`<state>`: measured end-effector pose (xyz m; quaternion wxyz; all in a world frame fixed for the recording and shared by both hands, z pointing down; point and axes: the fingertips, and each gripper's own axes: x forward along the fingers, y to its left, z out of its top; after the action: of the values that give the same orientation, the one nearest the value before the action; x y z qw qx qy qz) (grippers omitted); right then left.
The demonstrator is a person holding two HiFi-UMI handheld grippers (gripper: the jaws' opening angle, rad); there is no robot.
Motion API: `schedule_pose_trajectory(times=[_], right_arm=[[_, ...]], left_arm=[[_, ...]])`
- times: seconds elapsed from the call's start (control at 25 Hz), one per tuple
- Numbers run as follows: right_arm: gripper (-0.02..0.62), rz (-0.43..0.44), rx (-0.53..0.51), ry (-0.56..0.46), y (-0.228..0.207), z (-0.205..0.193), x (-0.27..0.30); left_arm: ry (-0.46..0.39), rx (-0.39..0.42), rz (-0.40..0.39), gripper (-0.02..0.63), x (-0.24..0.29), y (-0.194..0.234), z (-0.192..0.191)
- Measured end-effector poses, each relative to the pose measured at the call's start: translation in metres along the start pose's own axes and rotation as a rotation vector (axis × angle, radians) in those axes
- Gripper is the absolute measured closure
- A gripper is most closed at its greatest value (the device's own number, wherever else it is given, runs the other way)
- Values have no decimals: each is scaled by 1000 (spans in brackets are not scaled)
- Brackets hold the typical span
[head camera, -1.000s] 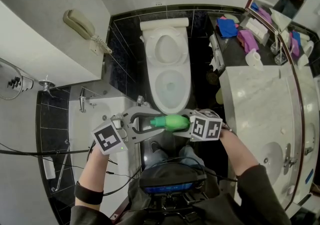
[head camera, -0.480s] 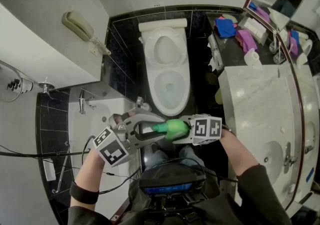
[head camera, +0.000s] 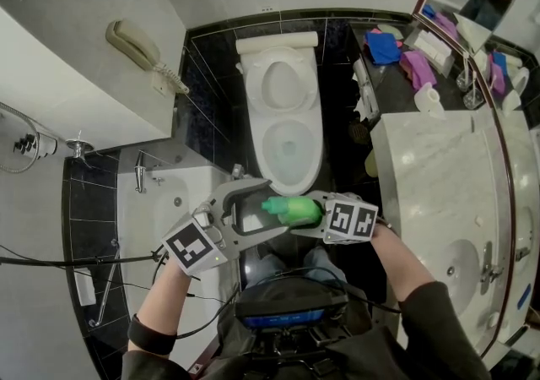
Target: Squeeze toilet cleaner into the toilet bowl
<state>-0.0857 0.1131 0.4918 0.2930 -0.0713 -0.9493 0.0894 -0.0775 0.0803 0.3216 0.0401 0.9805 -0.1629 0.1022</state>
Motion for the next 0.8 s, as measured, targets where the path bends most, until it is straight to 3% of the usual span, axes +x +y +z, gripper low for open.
schedule_pose_trajectory(times=[0.12, 0.2, 0.32, 0.48, 0.6, 0.76, 0.8], right_arm=[[408, -109, 11, 5, -18, -2, 0], [408, -173, 13, 15, -30, -4, -1], [408, -237, 16, 33, -40, -9, 1], [408, -319, 3, 60, -52, -14, 3], [408, -355, -1, 67, -57, -17, 4], [408, -348, -13, 61, -54, -11, 3], [408, -337, -14, 58, -53, -10, 3]], left_arm=[[-49, -196, 138, 284, -7, 23, -20], [-76, -379, 216, 285, -9, 35, -30], [-104, -592, 266, 285, -9, 43, -39], [-155, -698, 264, 285, -8, 46, -34], [-175, -733, 245, 293, -5, 46, -32], [-202, -735, 259, 462, -6, 50, -33], [-210, -735, 254, 462, -6, 49, -32]])
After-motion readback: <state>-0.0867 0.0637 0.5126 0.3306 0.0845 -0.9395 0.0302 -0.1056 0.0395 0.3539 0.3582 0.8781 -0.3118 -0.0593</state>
